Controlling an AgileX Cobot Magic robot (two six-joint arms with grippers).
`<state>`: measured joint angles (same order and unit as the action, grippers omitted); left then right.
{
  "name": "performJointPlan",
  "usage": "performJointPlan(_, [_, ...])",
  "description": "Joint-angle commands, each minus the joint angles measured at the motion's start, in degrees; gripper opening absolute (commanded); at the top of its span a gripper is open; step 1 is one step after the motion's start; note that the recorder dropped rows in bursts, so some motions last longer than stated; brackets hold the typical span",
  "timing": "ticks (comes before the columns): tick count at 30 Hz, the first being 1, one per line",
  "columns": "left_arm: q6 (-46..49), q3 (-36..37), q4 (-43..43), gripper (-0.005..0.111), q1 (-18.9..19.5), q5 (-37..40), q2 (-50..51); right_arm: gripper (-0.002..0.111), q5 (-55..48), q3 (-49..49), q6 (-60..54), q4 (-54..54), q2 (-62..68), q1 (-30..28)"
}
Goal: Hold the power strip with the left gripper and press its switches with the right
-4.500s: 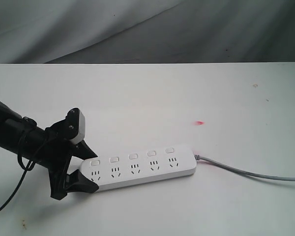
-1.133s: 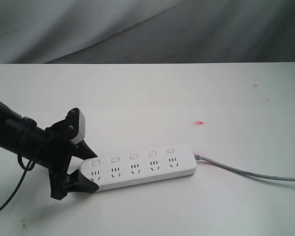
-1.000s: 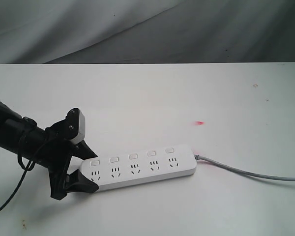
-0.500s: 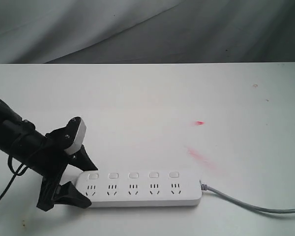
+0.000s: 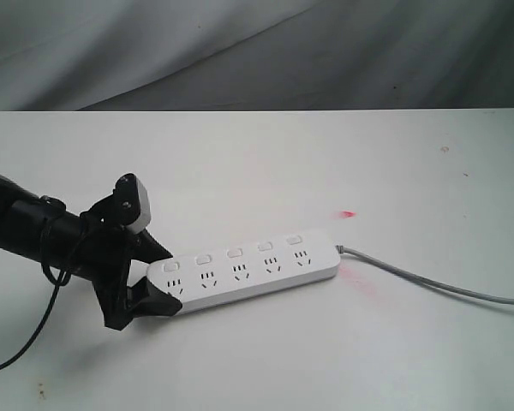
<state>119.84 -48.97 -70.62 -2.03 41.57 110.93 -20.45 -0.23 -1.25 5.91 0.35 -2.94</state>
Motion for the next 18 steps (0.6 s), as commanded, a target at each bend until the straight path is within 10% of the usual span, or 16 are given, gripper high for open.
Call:
performJointPlan(1, [0.09,0.01,2.52,0.043,-0.19,-0.91,-0.18,0.0,0.09,0.23,0.06,0.15,-0.35,-0.51])
performJointPlan(6, [0.09,0.01,2.67,0.094,-0.19,-1.34,-0.18,0.0,0.09,0.23,0.06,0.15,-0.35,-0.51])
performJointPlan(18, [-1.56,0.01,1.63,0.095,-0.19,-8.71,-12.75,0.0,0.09,0.23,0.06,0.15,-0.35,-0.51])
